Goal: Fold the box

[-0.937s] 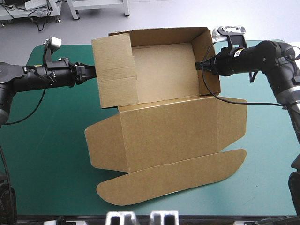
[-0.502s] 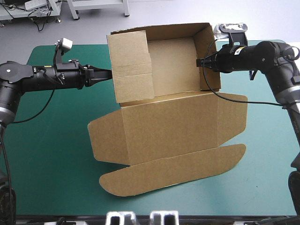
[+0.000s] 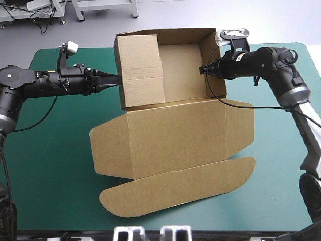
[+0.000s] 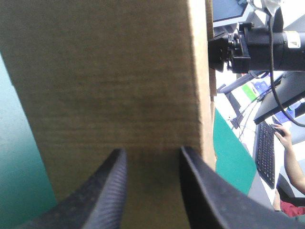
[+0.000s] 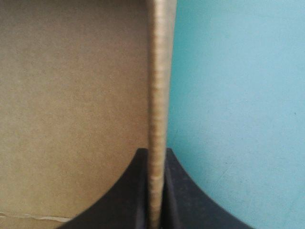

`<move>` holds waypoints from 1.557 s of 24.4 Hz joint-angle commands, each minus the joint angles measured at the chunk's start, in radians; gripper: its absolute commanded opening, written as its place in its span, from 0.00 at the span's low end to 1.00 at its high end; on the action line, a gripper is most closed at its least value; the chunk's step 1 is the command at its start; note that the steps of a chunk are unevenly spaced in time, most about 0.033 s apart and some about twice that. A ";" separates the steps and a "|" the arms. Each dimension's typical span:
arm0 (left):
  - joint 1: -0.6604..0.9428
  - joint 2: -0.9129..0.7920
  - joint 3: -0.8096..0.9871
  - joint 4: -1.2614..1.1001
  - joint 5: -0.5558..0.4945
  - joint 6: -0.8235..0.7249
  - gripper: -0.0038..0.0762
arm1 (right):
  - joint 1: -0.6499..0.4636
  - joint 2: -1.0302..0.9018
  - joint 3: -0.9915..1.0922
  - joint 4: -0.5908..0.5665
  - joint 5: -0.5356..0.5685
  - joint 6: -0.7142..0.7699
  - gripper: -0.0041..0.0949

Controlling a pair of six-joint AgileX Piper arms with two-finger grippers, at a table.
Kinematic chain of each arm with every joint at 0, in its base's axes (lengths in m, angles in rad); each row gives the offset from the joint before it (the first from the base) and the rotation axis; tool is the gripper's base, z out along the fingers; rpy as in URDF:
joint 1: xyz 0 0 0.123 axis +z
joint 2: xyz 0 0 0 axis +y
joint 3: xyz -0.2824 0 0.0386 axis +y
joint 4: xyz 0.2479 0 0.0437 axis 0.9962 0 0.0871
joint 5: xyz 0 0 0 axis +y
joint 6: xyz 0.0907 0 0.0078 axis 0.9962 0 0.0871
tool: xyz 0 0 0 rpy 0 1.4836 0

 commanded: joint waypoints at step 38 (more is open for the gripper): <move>-0.086 -0.038 -0.026 0.466 -0.262 -0.171 0.04 | 0.204 -0.125 -0.031 0.068 0.020 0.174 0.04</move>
